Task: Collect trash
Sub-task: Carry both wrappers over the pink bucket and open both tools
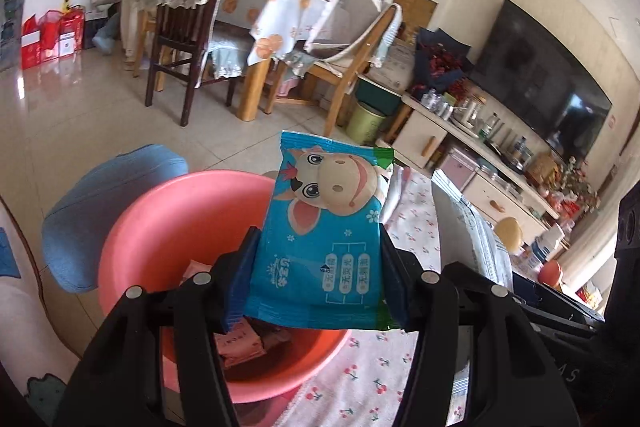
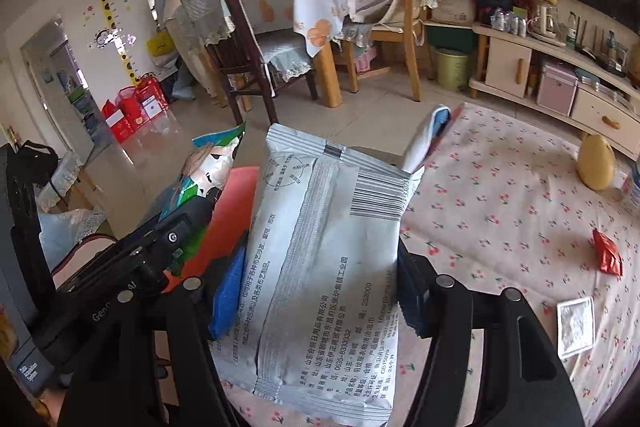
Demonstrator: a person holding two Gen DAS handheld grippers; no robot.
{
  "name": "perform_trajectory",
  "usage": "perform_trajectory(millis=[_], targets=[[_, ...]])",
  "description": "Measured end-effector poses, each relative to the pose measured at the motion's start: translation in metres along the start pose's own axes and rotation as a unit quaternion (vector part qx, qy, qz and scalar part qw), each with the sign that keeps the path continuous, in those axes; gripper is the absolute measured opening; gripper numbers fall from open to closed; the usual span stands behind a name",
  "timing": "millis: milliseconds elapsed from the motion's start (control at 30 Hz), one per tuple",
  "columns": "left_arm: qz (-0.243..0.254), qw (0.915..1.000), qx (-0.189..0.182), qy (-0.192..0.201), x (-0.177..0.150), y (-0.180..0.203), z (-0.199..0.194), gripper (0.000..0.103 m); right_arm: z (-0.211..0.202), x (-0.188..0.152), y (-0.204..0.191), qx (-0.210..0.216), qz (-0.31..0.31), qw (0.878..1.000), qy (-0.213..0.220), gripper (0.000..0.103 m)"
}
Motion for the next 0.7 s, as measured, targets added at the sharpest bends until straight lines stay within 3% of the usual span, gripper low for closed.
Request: perform_trajectory(millis=[200, 400, 500, 700], targets=[[-0.076, 0.9955, 0.047, -0.032, 0.007, -0.060, 0.022, 0.057, 0.049, 0.011, -0.033, 0.037, -0.008, 0.999, -0.015, 0.065], [-0.096, 0.9922, 0.066, -0.044, 0.009, -0.081, 0.036, 0.057, 0.082, 0.007, -0.035, 0.050, 0.015, 0.998, -0.029, 0.074], [-0.086, 0.9916, 0.089, -0.037, 0.010, -0.084, 0.036, 0.066, 0.080, 0.005, -0.029, 0.070, 0.040, 0.997, -0.019, 0.078], [-0.078, 0.9917, 0.098, -0.028, 0.010, -0.078, 0.037, 0.078, 0.050, 0.007, 0.001, 0.049, 0.082, 0.995, 0.030, 0.084]])
Point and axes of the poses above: each gripper's, at about its wrist camera, not at the fingertips, and z roughly the way its jaws point, y to its right, x to its top, the point moved 10 cm from there along z, roughly the way its jaws point, and after that the axes turned 8 degrees about x, right-handed, at the moved point
